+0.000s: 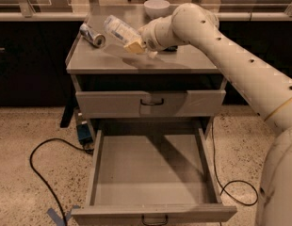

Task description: Pick blue plastic bottle from middle drawer and place on counter

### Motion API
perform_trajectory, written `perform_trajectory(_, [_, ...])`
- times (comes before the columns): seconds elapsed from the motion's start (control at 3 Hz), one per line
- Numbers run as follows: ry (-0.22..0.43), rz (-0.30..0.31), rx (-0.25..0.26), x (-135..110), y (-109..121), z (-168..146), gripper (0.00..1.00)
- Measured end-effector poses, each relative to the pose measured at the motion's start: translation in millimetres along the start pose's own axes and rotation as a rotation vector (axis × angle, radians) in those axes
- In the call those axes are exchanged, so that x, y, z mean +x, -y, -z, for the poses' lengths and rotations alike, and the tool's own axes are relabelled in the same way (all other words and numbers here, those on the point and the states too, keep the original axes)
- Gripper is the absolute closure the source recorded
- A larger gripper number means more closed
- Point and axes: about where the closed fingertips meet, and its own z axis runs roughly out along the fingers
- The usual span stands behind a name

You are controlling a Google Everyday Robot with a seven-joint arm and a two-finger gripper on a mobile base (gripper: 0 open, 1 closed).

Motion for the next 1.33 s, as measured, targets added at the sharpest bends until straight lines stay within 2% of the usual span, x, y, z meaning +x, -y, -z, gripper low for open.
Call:
perform_trajectory(0.33, [0.010,0.026,-0.028,-8.5,2.5,-10.0,1.00])
perform_trajectory(0.67, [-0.001,0.056,-0.078,-7.7,-5.3,-19.1,1.00])
perform_trajectory(1.0, [-0.023,0.104,-0.145,-6.4,-17.9,-28.1,1.00])
perform_trajectory(1.33, [-0.083,0.138,-0.228,1.2,-34.7,-40.0,1.00])
